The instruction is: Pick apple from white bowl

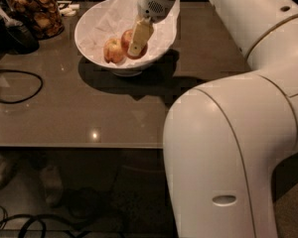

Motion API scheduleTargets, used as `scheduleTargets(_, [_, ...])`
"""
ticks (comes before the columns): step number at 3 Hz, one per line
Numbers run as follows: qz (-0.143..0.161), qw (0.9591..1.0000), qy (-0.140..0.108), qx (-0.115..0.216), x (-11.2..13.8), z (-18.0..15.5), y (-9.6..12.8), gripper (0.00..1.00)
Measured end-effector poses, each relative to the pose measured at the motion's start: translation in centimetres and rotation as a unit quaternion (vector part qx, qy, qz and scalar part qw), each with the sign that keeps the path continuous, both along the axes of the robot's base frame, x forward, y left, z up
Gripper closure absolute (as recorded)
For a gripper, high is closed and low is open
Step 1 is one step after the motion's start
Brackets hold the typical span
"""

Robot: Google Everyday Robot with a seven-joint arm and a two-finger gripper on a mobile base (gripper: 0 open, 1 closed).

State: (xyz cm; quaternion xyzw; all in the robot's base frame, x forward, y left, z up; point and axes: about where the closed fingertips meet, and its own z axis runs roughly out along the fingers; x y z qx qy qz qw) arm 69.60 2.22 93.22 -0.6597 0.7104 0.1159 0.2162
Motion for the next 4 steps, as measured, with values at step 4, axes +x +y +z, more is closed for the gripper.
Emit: scheduleTargets(4, [0.067,0.9939,-0.087,-0.005,-8.4,8.5,2.5,1.00])
